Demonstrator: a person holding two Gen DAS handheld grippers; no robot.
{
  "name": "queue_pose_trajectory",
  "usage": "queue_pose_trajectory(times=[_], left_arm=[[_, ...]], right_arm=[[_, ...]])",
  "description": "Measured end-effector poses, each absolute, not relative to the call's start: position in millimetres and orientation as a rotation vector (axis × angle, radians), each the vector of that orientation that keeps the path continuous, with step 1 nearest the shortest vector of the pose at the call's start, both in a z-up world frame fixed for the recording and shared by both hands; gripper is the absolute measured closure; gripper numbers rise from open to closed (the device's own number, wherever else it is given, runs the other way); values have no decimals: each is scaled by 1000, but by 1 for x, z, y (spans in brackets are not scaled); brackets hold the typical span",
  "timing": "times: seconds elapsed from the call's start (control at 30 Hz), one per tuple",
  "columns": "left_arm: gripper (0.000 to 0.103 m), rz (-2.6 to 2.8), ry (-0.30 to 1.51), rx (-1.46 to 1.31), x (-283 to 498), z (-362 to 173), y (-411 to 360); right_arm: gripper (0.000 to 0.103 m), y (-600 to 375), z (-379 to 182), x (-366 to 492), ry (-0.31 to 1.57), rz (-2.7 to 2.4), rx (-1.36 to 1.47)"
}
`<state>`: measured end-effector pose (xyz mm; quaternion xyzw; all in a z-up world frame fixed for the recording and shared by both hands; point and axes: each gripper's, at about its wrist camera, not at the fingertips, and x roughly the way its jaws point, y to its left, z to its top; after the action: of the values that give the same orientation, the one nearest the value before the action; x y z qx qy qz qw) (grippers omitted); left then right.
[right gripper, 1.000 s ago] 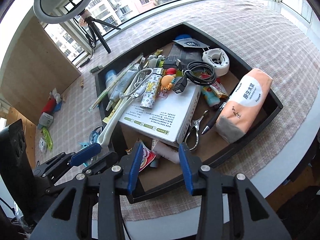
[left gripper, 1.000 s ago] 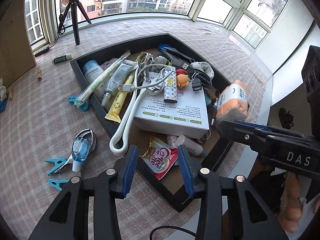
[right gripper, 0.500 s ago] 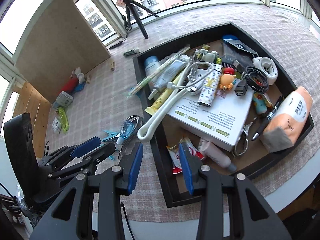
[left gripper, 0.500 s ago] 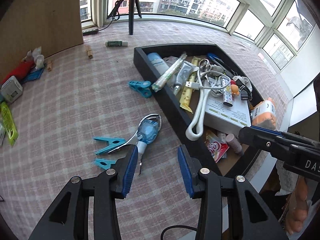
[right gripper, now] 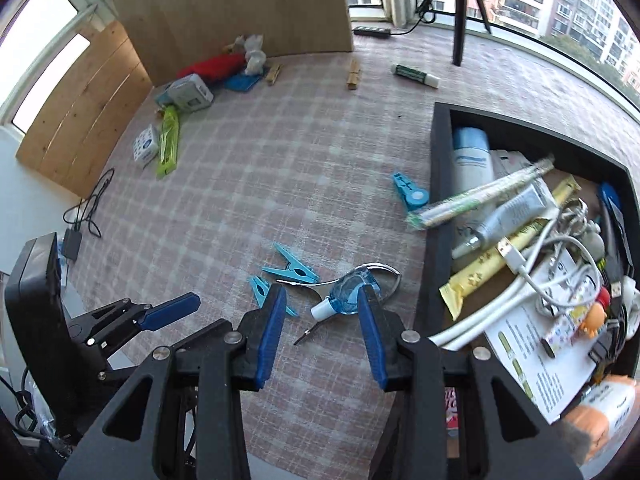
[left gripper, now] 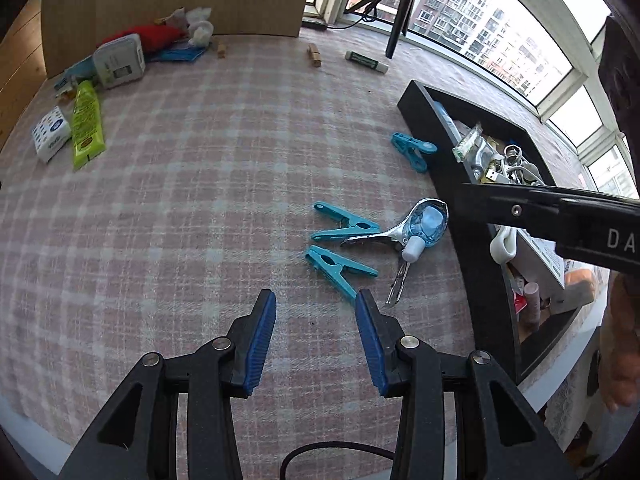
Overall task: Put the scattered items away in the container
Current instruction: 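Move both tools to the blue clothespins on the carpet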
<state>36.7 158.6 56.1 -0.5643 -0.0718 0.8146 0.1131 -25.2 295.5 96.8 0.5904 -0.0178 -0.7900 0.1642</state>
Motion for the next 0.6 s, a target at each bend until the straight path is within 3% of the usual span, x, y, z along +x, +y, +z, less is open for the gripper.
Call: queue_pose_trajectory(times=[0.37, 0.6], left_arm=[[64, 2464, -346, -1736, 41, 25, 182], [66, 2514, -373, -1755, 31, 18, 185]], right_arm=[[66, 242, 48, -64, 258, -2010, 1719], [70, 233, 32, -76, 270, -1957, 1735]])
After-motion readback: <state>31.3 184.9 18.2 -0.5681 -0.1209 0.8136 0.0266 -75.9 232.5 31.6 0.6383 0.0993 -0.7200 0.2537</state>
